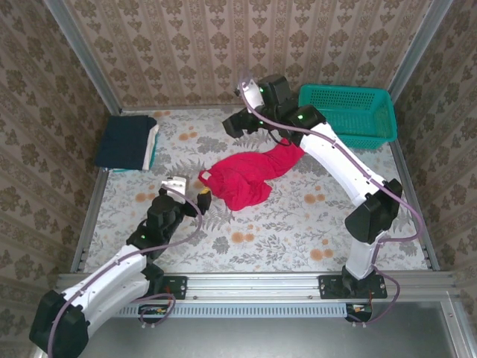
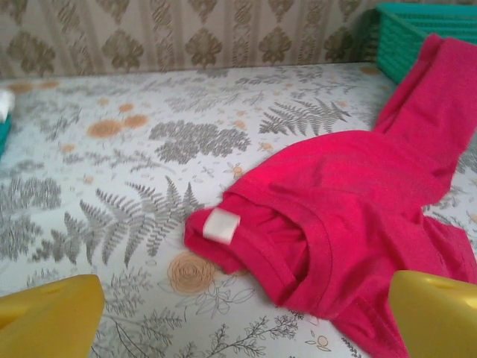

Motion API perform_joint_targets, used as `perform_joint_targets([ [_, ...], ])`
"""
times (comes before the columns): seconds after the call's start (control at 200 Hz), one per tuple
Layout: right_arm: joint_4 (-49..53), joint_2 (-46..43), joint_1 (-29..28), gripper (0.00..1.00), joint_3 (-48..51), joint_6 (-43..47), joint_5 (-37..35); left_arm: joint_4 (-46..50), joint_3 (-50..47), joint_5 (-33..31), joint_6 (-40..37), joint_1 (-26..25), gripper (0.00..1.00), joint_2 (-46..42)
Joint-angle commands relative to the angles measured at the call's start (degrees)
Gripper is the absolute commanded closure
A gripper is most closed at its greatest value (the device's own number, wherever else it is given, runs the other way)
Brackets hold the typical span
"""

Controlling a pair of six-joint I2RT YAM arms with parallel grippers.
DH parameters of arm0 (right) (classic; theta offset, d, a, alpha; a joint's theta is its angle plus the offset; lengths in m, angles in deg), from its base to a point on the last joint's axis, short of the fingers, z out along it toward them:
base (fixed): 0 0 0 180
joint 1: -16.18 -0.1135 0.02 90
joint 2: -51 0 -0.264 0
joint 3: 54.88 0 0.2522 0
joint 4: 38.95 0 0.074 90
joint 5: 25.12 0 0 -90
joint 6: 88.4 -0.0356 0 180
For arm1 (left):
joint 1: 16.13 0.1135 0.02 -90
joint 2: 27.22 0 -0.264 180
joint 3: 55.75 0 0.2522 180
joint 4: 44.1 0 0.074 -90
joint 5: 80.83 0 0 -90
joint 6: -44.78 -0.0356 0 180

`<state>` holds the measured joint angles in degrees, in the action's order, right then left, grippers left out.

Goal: Fold and stack the t-shirts

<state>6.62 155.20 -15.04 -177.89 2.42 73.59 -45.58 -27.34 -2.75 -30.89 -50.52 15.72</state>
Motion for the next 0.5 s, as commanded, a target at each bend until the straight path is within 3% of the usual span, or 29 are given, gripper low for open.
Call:
perform_joint_targets([
  [0.0, -5.1, -4.9, 4.2, 0.09, 6.7, -4.6, -4.3, 3.6, 1.5, -3.2, 14.8, 0.4, 0.00, 4.3],
  [0.185, -8.3, -5.6, 13.2, 0.09, 16.3, -12.3, -7.0, 9.9, 9.8, -5.8, 31.7, -2.5, 0.00, 18.9],
  [0.315, -9.2, -4.3, 17.9, 0.09, 18.6, -15.0, -7.2, 24.4, 19.1, -7.6, 50.5, -4.6, 0.00, 28.3],
  [0.495, -10.7, -3.1, 20.4, 0.08, 20.0, -15.9, -6.3, 27.4, 27.8, -6.2, 61.9, -8.8, 0.04, 37.5],
])
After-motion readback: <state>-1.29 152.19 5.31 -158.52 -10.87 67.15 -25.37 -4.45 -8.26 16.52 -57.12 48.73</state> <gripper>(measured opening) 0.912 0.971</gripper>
